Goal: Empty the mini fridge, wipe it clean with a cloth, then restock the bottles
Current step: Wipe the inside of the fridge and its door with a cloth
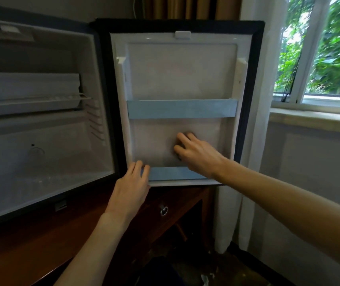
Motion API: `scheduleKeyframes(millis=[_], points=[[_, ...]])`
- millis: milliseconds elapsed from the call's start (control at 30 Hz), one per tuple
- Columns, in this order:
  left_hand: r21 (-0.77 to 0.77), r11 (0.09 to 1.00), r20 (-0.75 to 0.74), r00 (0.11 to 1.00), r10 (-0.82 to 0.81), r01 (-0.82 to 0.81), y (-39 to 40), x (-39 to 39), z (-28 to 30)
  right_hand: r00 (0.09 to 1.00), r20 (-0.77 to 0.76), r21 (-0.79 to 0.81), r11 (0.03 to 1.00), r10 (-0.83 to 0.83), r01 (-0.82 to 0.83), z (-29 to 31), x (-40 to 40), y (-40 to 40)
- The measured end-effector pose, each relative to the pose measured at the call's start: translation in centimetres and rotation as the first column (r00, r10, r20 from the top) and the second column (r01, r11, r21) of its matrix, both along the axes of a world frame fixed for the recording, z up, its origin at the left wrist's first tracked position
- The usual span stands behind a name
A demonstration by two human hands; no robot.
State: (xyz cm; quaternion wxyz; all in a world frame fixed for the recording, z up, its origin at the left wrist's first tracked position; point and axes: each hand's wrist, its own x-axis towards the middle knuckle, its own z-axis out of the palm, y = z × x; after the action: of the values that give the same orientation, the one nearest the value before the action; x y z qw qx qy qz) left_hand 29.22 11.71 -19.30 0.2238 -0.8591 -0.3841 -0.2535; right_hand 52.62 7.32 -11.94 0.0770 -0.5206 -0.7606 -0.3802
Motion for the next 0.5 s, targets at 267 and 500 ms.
scheduleKeyframes(millis=[267, 500], points=[[0.028, 0.999, -0.039, 0.998, 0.043, -0.042, 0.1, 0.4, 0.0, 0.988, -0.033, 0.032, 0.988, 0.151, -0.15, 0.5, -7.6, 4.1], [0.033, 0.999, -0.007, 1.0, -0.027, 0.028, 0.1, -0.1, 0.1, 0.998, 0.006, 0.002, 0.998, 0.065, -0.065, -0.9, -1.5, 1.5]])
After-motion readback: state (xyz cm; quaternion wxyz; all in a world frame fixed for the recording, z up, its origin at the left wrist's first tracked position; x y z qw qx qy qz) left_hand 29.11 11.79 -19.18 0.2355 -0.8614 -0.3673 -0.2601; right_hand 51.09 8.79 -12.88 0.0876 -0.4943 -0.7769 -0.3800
